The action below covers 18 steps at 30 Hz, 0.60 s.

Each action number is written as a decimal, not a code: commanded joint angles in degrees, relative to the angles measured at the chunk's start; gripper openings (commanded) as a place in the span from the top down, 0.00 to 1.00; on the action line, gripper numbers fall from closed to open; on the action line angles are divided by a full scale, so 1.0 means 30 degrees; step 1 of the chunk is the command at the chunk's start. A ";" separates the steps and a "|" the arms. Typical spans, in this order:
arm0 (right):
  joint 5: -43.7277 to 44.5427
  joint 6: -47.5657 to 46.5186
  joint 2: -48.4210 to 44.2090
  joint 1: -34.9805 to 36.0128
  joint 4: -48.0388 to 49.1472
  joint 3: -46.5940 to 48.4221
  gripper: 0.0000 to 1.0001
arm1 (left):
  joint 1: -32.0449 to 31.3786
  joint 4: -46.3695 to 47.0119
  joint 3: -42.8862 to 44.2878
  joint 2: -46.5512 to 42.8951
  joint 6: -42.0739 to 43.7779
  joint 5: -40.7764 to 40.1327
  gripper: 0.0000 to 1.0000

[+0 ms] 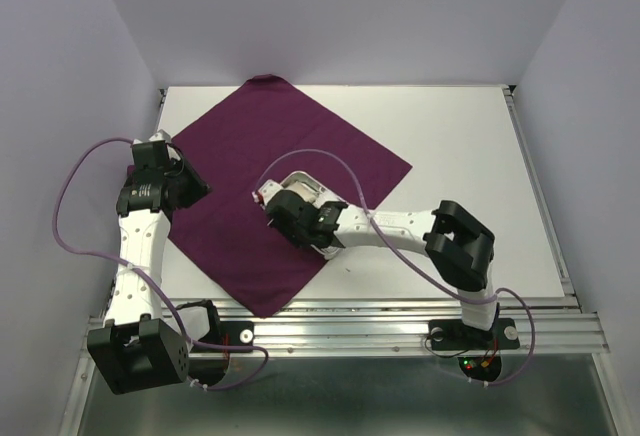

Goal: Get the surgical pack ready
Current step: Move the container to the center of the board.

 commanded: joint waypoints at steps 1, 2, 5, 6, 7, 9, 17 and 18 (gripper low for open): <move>-0.0117 -0.1769 0.0161 0.1773 0.2557 0.1847 0.99 | -0.0033 -0.0290 0.0930 0.0096 0.0268 -0.1012 0.70; -0.0002 -0.2004 0.0280 0.2183 0.2675 0.1964 0.99 | -0.0033 -0.0437 0.1106 0.0242 0.0239 -0.1131 0.70; 0.0670 -0.3643 0.1010 0.3765 0.2881 0.2491 0.99 | -0.0062 -0.0555 0.1663 0.0361 0.0152 -0.1191 0.70; 0.0731 -0.3821 0.1216 0.4320 0.2852 0.2840 0.99 | -0.0033 -0.0526 0.1693 0.0361 0.0122 -0.1162 0.70; 0.0732 -0.4026 0.1392 0.4557 0.2852 0.2960 0.99 | -0.0033 -0.0526 0.1723 0.0361 0.0093 -0.1133 0.70; 0.1168 -0.4842 0.1627 0.5055 0.3491 0.2816 0.99 | -0.0033 -0.0584 0.1752 0.0303 0.0093 -0.1132 0.70; 0.2781 -0.5170 0.1044 0.5644 0.4463 0.1499 0.42 | -0.0033 -0.0702 0.2133 0.0331 0.0152 -0.1485 0.70; 0.3218 -0.5083 0.0869 0.5644 0.4521 0.1322 0.34 | -0.0033 -0.0673 0.2104 0.0390 0.0122 -0.1426 0.70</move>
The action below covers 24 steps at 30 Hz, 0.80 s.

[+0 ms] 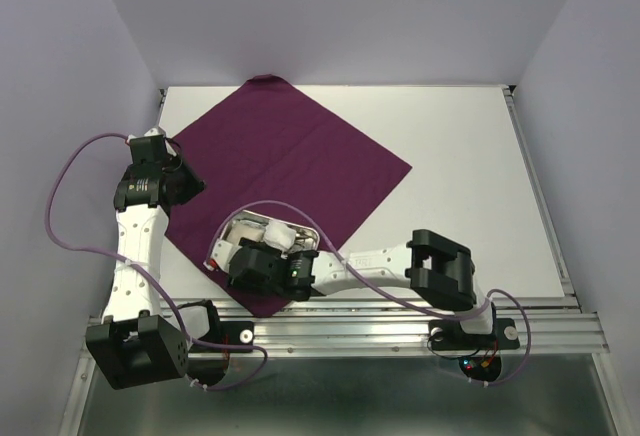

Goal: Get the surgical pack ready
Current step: Move the container to the center of the board.

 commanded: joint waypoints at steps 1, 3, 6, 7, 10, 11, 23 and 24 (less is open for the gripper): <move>0.2034 -0.0056 -0.1223 -0.0389 0.2131 -0.0595 0.24 | -0.0004 0.0027 0.0953 -0.0084 0.0100 0.0038 0.70; 0.2327 0.0296 -0.2043 -0.0389 0.2250 -0.1295 0.17 | -0.0033 0.0173 0.0865 -0.0054 0.0100 0.0244 0.70; 0.2505 0.1436 -0.3448 -0.0621 0.2338 -0.2234 0.10 | -0.0033 0.0320 0.0601 -0.0112 0.0071 0.0509 0.70; 0.2504 0.2426 -0.3887 -0.0971 0.2338 -0.3021 0.09 | -0.0033 0.0320 0.0514 -0.0142 0.0071 0.0538 0.70; 0.2065 0.5205 -0.6024 -0.2460 0.2455 -0.5156 0.06 | -0.0033 0.0378 0.0454 -0.0229 0.0100 0.0567 0.70; 0.1978 0.5915 -0.6552 -0.2933 0.2397 -0.5747 0.06 | -0.0033 0.0408 0.0425 -0.0230 0.0100 0.0626 0.70; -0.3204 1.6699 -1.1625 -1.2190 0.1195 -1.1990 0.07 | -0.0033 0.0672 0.0161 -0.0376 0.0041 0.0919 0.70; -0.3702 1.7139 -1.1626 -1.3036 0.1166 -1.2341 0.07 | -0.0033 0.0614 0.0190 -0.0405 0.0041 0.0919 0.70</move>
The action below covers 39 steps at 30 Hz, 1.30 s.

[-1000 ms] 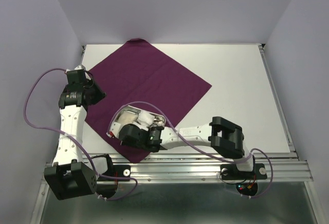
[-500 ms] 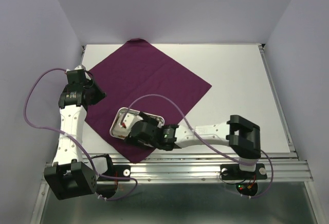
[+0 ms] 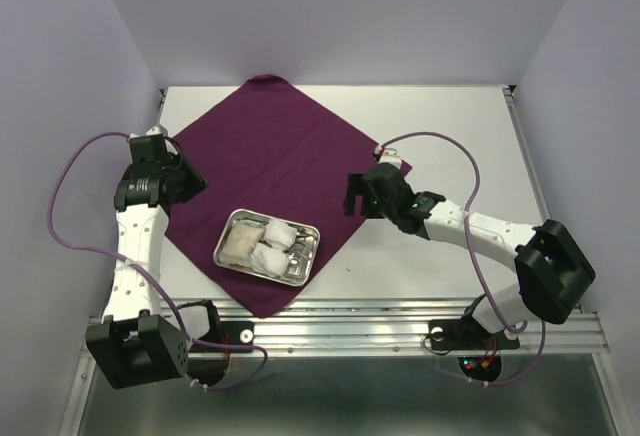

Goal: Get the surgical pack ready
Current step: Move the container to the center of the board, then move the surgical kit at the center of the board.

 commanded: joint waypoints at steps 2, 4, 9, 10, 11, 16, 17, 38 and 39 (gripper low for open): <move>-0.2773 0.4855 -0.0253 -0.2393 -0.0167 -0.1191 0.08 | -0.0033 0.0351 0.0220 -0.0427 0.0114 0.0205 0.70; -0.3712 0.5557 -0.0019 -0.3213 0.0153 -0.1280 0.10 | -0.0062 0.0350 0.0162 -0.0457 0.0115 0.0205 0.70; -0.3949 0.6175 0.1532 -0.3657 0.0478 -0.0461 0.16 | -0.0033 0.0380 -0.0015 -0.0515 0.0115 0.0293 0.70; -0.4065 0.6611 0.2202 -0.3947 0.0536 -0.0343 0.19 | -0.0033 0.0380 -0.0073 -0.0544 0.0144 0.0293 0.70; -0.4153 0.6790 0.2528 -0.3950 0.0565 -0.0255 0.22 | -0.0062 0.0351 -0.0102 -0.0603 0.0202 0.0235 0.70; -0.3746 0.8165 0.3496 -0.4390 0.1004 -0.0547 0.26 | -0.0033 0.0175 -0.0044 -0.0954 0.0436 0.0118 0.70; -0.3686 0.8284 0.3527 -0.4390 0.1063 -0.0605 0.27 | -0.0033 0.0204 -0.0073 -0.0955 0.0437 0.0146 0.70; -0.2543 0.8726 0.3676 -0.8255 0.2763 -0.1074 0.99 | -0.0939 0.1054 -0.1802 -0.0342 0.1462 0.1435 0.62; -0.2514 0.8638 0.3558 -0.8750 0.2734 -0.1249 0.99 | -0.1086 0.1054 -0.1802 -0.0223 0.1491 0.1465 0.61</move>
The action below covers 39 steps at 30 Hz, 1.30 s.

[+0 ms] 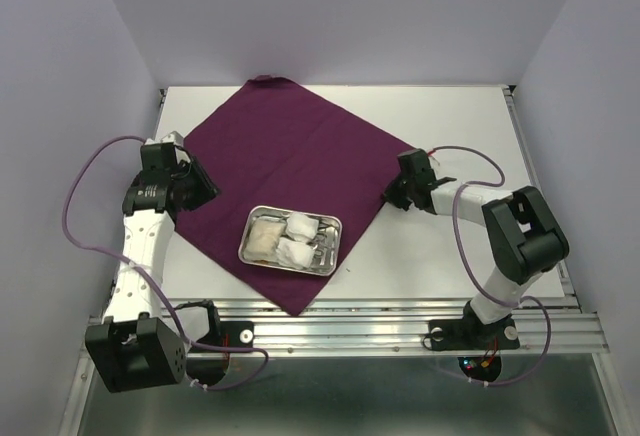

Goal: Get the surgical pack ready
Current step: Move the surgical kit at the center of the board, then move the container to the center of the board.

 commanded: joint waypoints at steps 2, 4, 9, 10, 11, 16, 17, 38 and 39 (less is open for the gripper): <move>0.1479 -0.0506 -0.1594 -0.1907 0.0584 -0.0660 0.99 | -0.1028 0.0485 -0.0286 0.0623 0.0610 0.0430 0.59; 0.1392 -0.0741 -0.1742 -0.2317 0.0584 -0.0895 0.99 | -0.1528 0.0573 -0.0432 0.0828 0.0668 0.0431 0.53; 0.1216 -0.1064 -0.1831 -0.2788 0.0555 -0.1042 0.99 | -0.4013 0.0895 -0.0901 0.1734 0.0698 0.0518 0.44; 0.1216 -0.1093 -0.1860 -0.2962 0.0584 -0.1042 0.99 | -0.4426 0.0896 -0.0960 0.1940 0.0698 0.0518 0.44; 0.1187 -0.1123 -0.1831 -0.2964 0.0584 -0.1042 0.99 | -0.4808 0.0925 -0.1106 0.2145 0.0698 0.0460 0.44; 0.1011 -0.1181 -0.1860 -0.2964 0.0584 -0.1013 0.99 | -0.6799 0.1130 -0.1662 0.3551 0.0844 -0.0707 0.44; 0.0982 -0.1210 -0.1860 -0.2964 0.0584 -0.0984 0.99 | -0.7007 0.1130 -0.1722 0.3728 0.0816 -0.0915 0.44; 0.0396 -0.1533 -0.2124 -0.2964 0.0555 -0.1248 0.99 | -0.9177 0.2712 -0.0757 0.7801 -0.0503 -0.2733 0.67; 0.0395 -0.1533 -0.2182 -0.2964 0.0555 -0.1306 0.99 | -0.9177 0.2683 -0.0668 0.7918 -0.0561 -0.2821 0.71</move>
